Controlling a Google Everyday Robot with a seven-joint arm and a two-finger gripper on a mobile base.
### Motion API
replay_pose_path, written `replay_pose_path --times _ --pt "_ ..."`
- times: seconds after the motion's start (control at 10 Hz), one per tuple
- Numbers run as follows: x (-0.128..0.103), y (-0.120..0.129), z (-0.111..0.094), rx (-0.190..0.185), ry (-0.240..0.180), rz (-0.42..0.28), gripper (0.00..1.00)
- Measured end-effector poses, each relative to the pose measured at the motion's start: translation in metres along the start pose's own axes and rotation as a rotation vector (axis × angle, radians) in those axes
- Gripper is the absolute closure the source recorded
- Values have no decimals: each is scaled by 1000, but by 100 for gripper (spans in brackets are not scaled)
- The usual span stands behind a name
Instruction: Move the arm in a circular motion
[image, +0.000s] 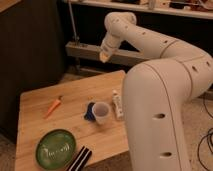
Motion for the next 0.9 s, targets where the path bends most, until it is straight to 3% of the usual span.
replay_pose_path --times 0.4,0.8,0.9 --pt "-3 86 7 -31 22 -168 97" --pt "24 181 10 -110 29 -342 97" --pt "37 208 10 -144 29 -391 97"
